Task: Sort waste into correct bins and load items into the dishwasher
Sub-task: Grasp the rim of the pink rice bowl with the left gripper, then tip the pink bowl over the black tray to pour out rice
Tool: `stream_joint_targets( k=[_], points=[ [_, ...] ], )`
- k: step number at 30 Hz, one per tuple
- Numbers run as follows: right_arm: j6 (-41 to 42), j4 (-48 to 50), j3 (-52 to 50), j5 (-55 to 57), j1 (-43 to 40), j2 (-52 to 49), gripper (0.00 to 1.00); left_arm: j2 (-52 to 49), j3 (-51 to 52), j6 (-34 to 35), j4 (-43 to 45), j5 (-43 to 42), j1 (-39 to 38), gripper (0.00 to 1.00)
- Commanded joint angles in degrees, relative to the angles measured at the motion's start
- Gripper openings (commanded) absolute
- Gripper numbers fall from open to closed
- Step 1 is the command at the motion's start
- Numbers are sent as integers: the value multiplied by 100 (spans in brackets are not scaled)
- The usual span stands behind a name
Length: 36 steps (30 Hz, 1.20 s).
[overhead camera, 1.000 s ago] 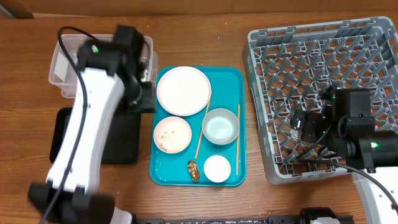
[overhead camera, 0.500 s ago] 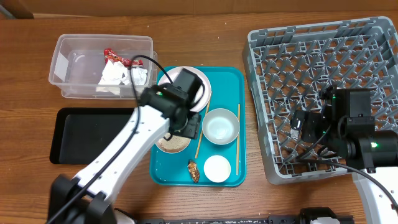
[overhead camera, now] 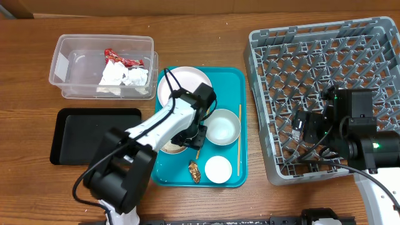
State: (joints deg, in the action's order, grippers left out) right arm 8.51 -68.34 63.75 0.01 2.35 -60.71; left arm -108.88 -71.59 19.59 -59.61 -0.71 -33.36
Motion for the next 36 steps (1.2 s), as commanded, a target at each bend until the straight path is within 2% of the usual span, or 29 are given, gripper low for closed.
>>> stream_joint_targets(
  k=[1,5,13,21,26,36],
  points=[
    [-37,22,153,-9,17,24,100,-46,28,15,11,-79,-63,27],
    [-35,22,151,-9,17,24,100,-37,-15,20,-26,-76,-57,4],
    [-37,9,153,-9,15,24,100,208,-610,284,-706,269,-28,4],
    [-37,11,153,-7,15,24,100,1261,-822,317,-1115,262,479,4],
    [-37,11,153,-7,15,24,100,1773,-817,118,-1436,79,1268,4],
    [-37,7,151,-7,17,24,100,1904,-385,-1606,-1156,-2127,3637,4]
  ],
)
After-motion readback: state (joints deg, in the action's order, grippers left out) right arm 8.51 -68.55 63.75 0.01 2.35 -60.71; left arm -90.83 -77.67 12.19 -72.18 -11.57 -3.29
